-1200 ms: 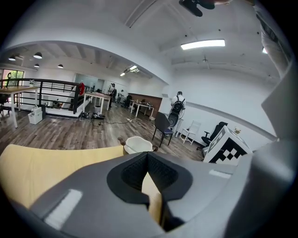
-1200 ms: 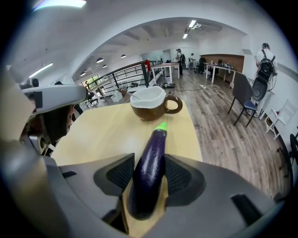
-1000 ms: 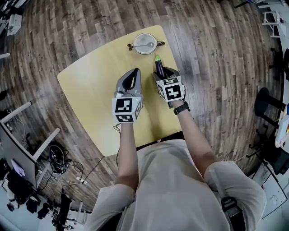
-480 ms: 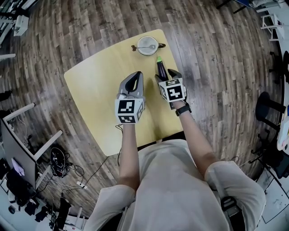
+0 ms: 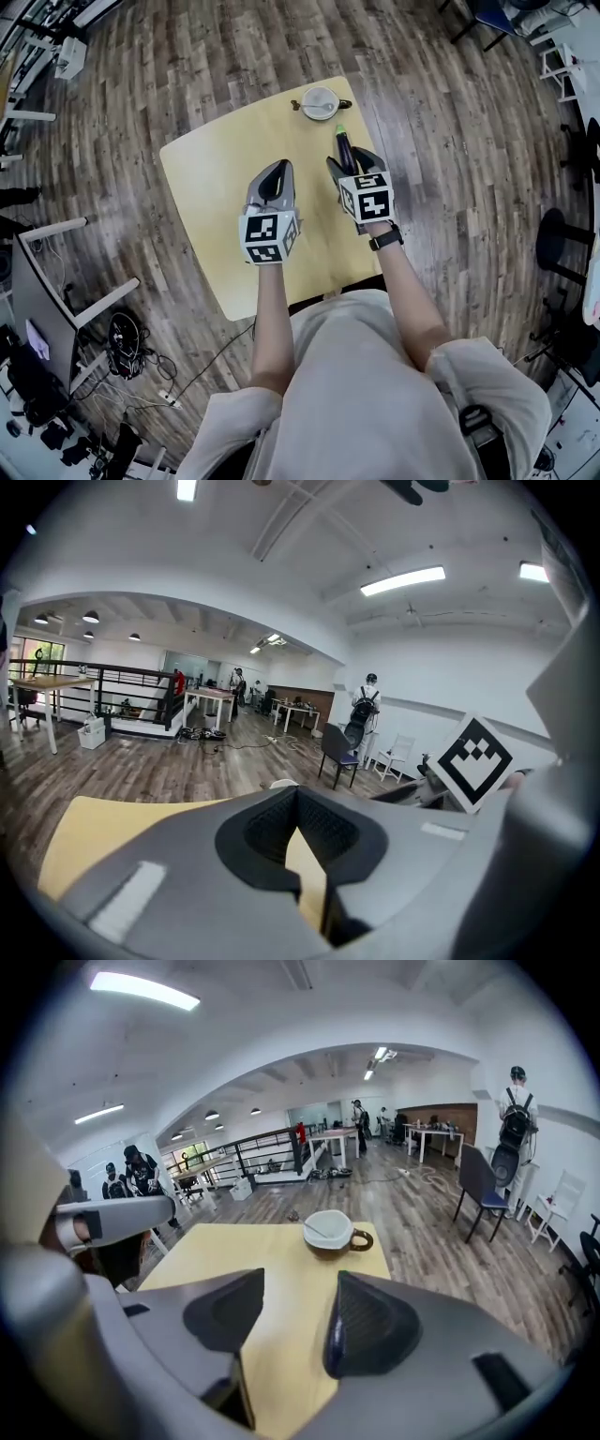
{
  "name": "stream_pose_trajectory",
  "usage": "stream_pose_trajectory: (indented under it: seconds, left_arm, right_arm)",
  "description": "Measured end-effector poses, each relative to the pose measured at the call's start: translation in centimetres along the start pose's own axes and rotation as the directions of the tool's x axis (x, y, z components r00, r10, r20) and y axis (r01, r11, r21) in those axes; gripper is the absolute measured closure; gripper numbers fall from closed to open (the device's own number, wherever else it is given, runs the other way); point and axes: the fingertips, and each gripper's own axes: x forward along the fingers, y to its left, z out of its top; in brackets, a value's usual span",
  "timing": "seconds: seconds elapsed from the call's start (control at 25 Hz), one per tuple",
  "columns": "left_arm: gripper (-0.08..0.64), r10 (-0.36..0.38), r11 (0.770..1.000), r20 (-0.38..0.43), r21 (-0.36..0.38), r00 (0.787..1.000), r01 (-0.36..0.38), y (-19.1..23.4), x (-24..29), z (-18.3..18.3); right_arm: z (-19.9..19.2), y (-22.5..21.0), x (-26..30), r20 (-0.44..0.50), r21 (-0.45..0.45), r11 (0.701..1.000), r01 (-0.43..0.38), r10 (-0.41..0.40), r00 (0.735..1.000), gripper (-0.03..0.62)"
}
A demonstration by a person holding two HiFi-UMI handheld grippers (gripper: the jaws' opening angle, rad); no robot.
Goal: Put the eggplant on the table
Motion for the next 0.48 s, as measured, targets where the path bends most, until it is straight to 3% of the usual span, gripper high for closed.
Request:
stream_pose_trajectory:
  seconds: [0.24, 0.48]
  left_arm:
    - [0.551, 0.049, 0.999, 0.069, 0.017, 0.996, -0.05, 1.3, -4.5, 2.7]
    - [0.551, 0.117, 0.992, 0.146, 0.019, 0.982, -0.121, 3.0, -9.3, 7.0]
  right_arm:
    - [3.8, 3.6, -4.3, 0.134, 0.001, 1.0, -0.03, 0.029, 0.991, 0.358]
    - [8.7, 7.1, -9.1, 0.283, -0.052, 0.998, -0.04, 0.053, 0.958, 0.407]
